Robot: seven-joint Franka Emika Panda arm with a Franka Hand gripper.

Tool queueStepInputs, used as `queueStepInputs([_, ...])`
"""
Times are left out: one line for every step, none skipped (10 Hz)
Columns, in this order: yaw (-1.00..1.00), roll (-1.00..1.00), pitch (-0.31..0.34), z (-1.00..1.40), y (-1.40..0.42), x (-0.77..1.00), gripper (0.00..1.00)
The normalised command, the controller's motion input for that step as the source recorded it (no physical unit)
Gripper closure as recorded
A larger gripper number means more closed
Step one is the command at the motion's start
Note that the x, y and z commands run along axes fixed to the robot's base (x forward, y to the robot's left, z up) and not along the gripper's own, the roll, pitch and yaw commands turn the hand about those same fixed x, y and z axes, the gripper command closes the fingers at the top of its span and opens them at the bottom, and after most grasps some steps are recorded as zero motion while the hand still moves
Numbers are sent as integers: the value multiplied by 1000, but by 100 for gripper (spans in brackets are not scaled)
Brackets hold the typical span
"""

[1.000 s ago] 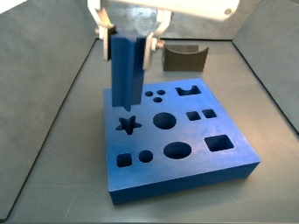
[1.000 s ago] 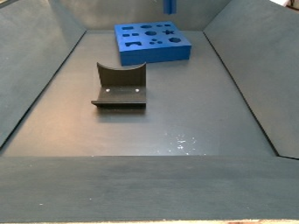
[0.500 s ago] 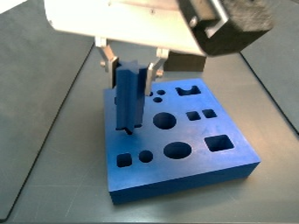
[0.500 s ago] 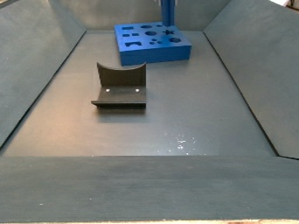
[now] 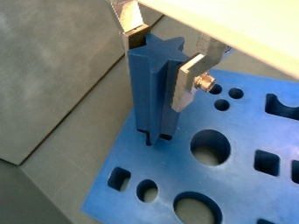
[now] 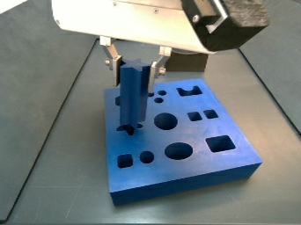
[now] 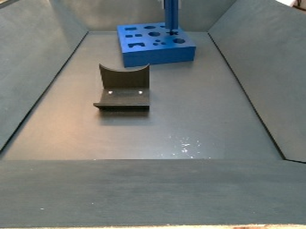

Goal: Pick up the star object. Move up. Place the star object on the fixture. Regrasp the star object. Move to above the board. Insert the star object.
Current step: Insert the star object.

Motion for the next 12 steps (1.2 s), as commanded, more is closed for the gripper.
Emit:
queueStepInputs([114,-249,-977,0,0,-249,100])
queueStepInputs([60,-269,-829,131,0,-343,100])
queueStepInputs([0,0,-9,0,0,0,100])
queueStepInputs([0,131,-406,0,-91,0,100])
queueStepInputs([-197,743,-791,0,-274,-83,100])
queueStepInputs([-251,623,-551,57,-209,-154,100])
queueStepInputs([0,0,9,0,0,0,100])
queueStepInputs([229,203,-26,-83,31,0,100])
queueStepInputs([774,86,-266,-149,297,0,100])
queueStepInputs([740,-354,-280,-9,246,0,100])
queueStepInputs([0,0,0,-23,0,0,100])
queueStepInputs([31,286,-60,-306,-103,0,100])
